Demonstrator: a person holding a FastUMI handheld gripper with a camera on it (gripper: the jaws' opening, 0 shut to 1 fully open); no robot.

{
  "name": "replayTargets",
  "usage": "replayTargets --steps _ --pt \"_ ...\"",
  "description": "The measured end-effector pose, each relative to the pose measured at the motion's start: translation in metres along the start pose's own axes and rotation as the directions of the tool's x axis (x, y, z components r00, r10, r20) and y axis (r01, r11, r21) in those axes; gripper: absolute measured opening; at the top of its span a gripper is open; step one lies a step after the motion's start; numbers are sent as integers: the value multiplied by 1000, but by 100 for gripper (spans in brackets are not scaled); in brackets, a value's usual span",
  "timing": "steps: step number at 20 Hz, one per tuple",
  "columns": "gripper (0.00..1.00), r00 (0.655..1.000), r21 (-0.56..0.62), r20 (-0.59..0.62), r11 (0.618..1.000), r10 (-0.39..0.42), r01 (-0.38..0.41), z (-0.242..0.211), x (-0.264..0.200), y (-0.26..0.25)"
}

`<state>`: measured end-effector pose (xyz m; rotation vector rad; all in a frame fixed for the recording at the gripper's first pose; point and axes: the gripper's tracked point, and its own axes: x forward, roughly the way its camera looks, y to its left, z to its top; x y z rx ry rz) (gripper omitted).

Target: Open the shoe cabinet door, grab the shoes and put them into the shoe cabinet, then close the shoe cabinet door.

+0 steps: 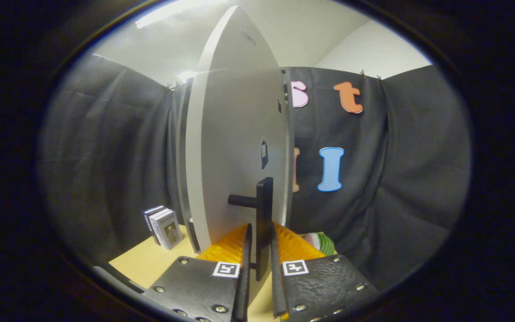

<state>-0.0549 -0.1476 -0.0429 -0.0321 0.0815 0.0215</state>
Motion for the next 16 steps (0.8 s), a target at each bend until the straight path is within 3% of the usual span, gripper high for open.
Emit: replayTargets --steps 3,9,16 --pt "14 1000 17 7 1000 -20 20 0 -2 -22" --pt "14 997 35 4 996 -79 79 0 -7 -67" --pt "14 1000 39 -1 999 -26 26 1 -3 -87"
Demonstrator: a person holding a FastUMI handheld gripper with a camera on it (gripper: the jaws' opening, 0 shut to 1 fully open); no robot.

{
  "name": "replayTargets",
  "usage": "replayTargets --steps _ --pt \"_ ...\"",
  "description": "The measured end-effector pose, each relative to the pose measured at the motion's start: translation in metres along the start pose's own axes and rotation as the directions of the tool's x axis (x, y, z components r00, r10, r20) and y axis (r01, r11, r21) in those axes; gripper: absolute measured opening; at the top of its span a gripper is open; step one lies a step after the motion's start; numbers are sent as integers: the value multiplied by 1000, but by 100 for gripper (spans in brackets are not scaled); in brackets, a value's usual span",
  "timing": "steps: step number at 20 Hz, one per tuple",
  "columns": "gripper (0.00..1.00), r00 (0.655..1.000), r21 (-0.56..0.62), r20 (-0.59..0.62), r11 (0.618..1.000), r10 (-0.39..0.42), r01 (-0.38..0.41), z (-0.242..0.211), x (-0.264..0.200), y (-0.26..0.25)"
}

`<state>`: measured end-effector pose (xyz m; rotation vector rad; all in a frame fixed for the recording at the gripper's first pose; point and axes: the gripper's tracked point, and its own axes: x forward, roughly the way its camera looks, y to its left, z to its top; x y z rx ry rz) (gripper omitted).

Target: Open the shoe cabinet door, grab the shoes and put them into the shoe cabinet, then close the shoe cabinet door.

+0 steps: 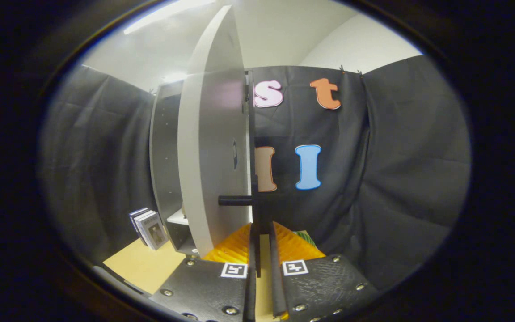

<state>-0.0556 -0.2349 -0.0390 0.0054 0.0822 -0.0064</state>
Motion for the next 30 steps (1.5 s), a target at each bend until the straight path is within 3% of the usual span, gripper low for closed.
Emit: replayTargets --steps 7,11,19,25,30 --pt "14 999 -5 -21 999 38 -38 0 1 -11" --pt "20 999 -4 -29 999 37 -37 1 0 -11" --pt "20 998 -15 -28 998 -54 54 -7 -49 -1" --pt "14 994 -78 -78 994 -81 75 -34 -61 69" --pt "14 991 8 -129 1000 -26 27 -76 -35 147"
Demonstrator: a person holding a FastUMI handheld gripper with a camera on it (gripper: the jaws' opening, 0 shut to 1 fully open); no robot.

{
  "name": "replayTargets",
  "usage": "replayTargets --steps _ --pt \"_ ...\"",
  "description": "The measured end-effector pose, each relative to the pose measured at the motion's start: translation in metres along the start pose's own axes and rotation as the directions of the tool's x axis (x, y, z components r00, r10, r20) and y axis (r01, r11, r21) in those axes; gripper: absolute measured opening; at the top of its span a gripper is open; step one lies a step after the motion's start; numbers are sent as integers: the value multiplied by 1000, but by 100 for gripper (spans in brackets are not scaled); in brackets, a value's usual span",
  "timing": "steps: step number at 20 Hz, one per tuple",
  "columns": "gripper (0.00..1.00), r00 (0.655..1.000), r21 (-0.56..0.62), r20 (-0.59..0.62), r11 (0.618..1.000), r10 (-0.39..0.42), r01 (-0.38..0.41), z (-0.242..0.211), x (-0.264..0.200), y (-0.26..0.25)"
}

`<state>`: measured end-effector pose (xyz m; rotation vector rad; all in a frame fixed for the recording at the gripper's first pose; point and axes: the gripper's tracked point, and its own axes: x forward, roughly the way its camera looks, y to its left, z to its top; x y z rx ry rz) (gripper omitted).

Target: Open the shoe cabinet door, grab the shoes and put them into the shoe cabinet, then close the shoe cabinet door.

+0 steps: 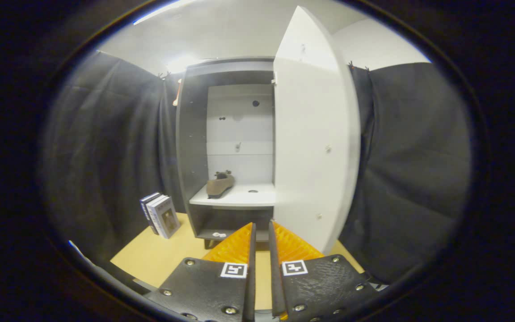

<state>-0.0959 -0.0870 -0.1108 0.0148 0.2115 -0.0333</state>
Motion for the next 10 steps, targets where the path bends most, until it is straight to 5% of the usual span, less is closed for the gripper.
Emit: replayTargets --steps 10 --pt "14 985 64 -173 998 -2 13 -147 85 80"
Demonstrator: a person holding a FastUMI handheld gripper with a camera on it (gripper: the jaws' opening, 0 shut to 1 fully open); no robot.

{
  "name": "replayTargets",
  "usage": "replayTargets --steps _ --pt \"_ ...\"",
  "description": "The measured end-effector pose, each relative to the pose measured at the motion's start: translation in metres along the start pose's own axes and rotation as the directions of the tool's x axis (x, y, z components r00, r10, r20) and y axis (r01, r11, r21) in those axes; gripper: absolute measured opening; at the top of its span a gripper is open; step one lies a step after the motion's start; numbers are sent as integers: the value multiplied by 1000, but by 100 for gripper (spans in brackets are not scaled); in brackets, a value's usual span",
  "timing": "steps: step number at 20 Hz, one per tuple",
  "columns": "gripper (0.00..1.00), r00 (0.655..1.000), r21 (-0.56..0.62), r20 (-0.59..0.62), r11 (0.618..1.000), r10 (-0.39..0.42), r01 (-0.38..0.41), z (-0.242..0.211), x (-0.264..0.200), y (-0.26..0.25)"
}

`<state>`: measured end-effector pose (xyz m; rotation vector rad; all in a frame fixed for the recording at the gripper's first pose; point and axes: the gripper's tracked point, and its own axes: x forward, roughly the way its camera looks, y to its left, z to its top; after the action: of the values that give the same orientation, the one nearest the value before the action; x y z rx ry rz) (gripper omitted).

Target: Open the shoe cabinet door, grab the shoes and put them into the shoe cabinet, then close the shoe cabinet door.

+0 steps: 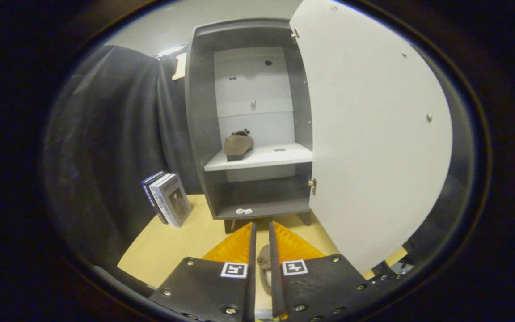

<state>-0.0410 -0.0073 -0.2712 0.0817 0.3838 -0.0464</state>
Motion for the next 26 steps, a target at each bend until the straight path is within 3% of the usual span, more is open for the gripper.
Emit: replayTargets --steps 7,16,26 --pt "15 992 25 -123 1000 -11 14 -81 56 -7" --pt "14 950 -21 -313 1000 -5 -2 -200 107 -17" --pt "15 889 -130 -455 991 -44 -18 -244 138 -18"
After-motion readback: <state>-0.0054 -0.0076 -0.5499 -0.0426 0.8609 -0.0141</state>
